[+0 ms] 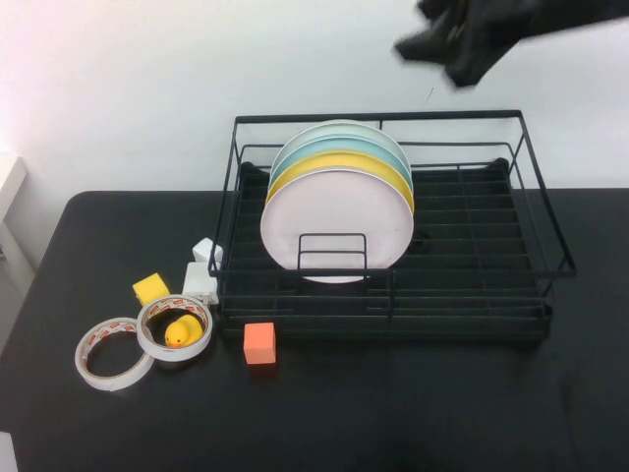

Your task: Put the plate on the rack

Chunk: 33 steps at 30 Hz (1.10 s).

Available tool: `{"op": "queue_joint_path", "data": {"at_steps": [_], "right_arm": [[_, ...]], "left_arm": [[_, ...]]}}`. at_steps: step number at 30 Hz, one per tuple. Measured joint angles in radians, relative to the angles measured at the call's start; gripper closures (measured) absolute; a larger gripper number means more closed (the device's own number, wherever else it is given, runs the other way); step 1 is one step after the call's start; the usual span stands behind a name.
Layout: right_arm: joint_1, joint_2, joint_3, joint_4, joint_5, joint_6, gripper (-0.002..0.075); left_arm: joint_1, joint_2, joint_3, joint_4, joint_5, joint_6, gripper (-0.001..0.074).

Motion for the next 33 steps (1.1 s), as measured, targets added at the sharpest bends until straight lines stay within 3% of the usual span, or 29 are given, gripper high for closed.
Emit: {"op": "queue_joint_path", "data": {"at_steps": [4, 8, 11, 15, 21, 27, 33], "right_arm": [[0.000, -0.156, 0.000, -0.049, 0.133, 0.112, 0.0434], [-0.002, -0.288, 0.009, -0.052, 0.296, 0.139, 0.0637], [-0.002, -0.400, 0.070, -0.007, 0.348, 0.140, 0.0698], [0.000, -0.568, 0.237, 0.069, 0.325, 0.108, 0.0715], [0.000, -0.842, 0.530, 0.080, 0.157, 0.094, 0.0718], [0.000, -1.095, 0.809, 0.084, 0.034, 0.090, 0.0718], [0.000, -1.256, 1.011, 0.082, 0.055, 0.085, 0.0720]], "left_arm": [[0.000, 0.000, 0.000, 0.000, 0.000, 0.000, 0.0737], [0.000, 0.000, 0.000, 0.000, 0.000, 0.000, 0.0737], [0.000, 0.000, 0.000, 0.000, -0.040, -0.037, 0.0737], [0.000, 0.012, 0.004, -0.006, -0.273, -0.150, 0.0737], [0.002, 0.016, 0.021, -0.026, -0.546, -0.179, 0.0737], [0.002, 0.016, 0.021, -0.033, -0.603, -0.183, 0.0737], [0.002, 0.016, 0.021, -0.033, -0.601, -0.183, 0.0737]]}}
